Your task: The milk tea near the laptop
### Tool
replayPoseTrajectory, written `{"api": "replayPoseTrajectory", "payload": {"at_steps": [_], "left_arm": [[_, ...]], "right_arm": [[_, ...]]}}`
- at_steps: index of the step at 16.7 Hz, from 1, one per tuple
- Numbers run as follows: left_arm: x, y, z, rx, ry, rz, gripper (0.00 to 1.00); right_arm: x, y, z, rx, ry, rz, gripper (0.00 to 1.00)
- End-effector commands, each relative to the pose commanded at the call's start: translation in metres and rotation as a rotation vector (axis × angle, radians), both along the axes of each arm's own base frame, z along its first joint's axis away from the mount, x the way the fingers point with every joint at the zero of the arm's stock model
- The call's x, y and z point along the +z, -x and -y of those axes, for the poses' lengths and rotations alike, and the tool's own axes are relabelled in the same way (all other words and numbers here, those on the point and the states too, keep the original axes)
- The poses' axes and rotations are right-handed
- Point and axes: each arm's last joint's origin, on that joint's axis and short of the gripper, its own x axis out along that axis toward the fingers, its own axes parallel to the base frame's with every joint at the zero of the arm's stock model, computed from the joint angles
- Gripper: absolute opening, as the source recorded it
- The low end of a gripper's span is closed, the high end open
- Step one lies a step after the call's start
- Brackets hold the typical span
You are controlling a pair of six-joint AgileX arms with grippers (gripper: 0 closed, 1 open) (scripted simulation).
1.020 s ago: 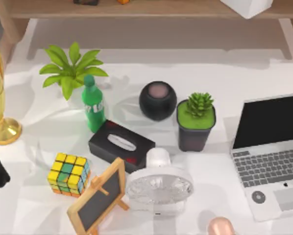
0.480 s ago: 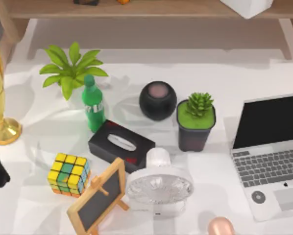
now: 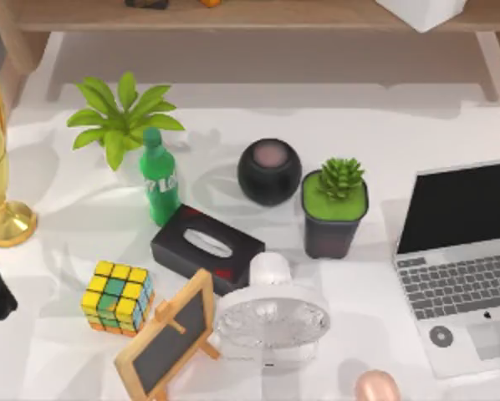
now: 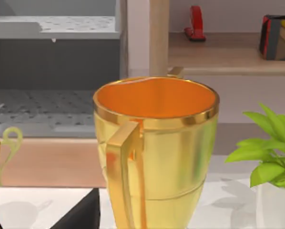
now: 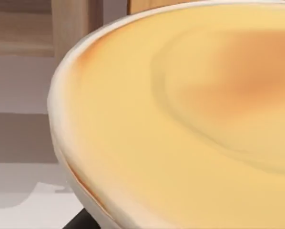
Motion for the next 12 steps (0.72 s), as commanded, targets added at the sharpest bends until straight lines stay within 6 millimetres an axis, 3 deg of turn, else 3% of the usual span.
{"api": "replayPoseTrajectory", "payload": {"at_steps": [6, 12], "left_arm": [[0.0, 0.0, 0.0, 0.0, 0.0, 0.0, 1.0], [0.0, 0.0, 0.0, 0.0, 0.0, 0.0, 1.0]], "right_arm": [[0.022, 0.026, 0.002, -0.006, 0.017, 0.008, 0.0], [0.025, 0.059, -0.004, 0.009, 0.002, -0.041, 0.0]]}}
